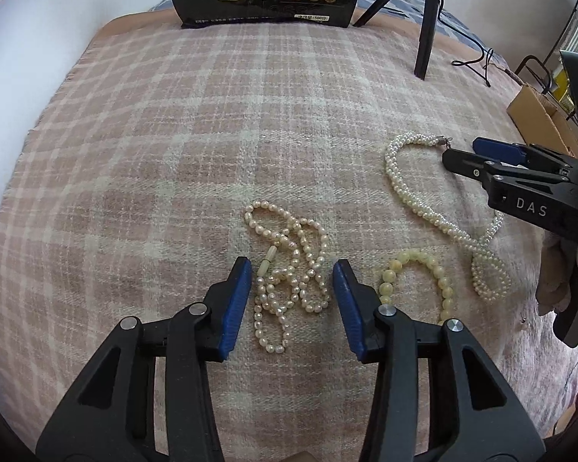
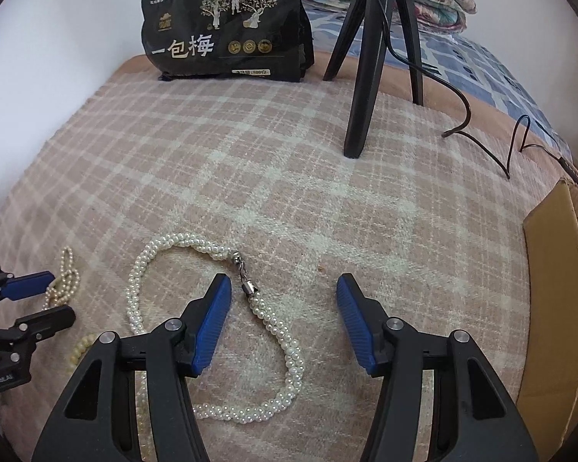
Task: Organize jewelry
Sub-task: 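Close the left tool on the pearl strand while the right tool grips the twisted pearl necklace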
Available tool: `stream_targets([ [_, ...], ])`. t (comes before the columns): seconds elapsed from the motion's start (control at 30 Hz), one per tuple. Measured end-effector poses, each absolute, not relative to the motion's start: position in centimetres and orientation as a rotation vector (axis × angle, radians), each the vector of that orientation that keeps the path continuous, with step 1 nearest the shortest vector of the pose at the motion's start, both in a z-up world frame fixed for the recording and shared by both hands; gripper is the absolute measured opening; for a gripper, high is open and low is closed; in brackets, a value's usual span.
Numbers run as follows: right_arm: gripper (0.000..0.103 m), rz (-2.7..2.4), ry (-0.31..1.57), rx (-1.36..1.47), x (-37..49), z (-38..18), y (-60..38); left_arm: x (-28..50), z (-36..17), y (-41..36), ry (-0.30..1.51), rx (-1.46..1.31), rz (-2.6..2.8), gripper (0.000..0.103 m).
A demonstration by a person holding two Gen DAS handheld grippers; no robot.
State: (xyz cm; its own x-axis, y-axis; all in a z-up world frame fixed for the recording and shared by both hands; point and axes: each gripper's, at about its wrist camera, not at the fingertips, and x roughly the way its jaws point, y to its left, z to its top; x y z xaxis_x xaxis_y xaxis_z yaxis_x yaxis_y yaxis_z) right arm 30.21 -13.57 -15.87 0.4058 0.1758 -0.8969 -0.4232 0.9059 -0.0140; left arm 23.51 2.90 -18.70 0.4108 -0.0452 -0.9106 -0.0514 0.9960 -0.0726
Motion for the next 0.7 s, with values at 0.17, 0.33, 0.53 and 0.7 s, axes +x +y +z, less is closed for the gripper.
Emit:
stream_targets([
  [0.17, 0.044, 0.406, 1.079, -0.299, 29.7, -16.0, -13.2, 23.5, -18.8, 3.4, 1.137, -0.082, 0.025, 0.028],
  [0.33, 0.016, 0.446, 1.087, -0.268, 29.5, -15.9, -13.9, 23.5, -18.7, 4.3, 1.134, -0.099, 0.047, 0.008],
  [0.53, 0.007, 0.458, 1.089, -0.249, 29.0, -15.5, -14.2, 23.4, -18.4, 4.6, 1.129, -0.111, 0.045, 0.005],
  [0.7, 0.007, 0.457, 1.065, -0.240, 28.4, -14.3, -14.1, 23.1, -16.9, 5.6, 1.086, -0.145, 0.062, 0.005],
])
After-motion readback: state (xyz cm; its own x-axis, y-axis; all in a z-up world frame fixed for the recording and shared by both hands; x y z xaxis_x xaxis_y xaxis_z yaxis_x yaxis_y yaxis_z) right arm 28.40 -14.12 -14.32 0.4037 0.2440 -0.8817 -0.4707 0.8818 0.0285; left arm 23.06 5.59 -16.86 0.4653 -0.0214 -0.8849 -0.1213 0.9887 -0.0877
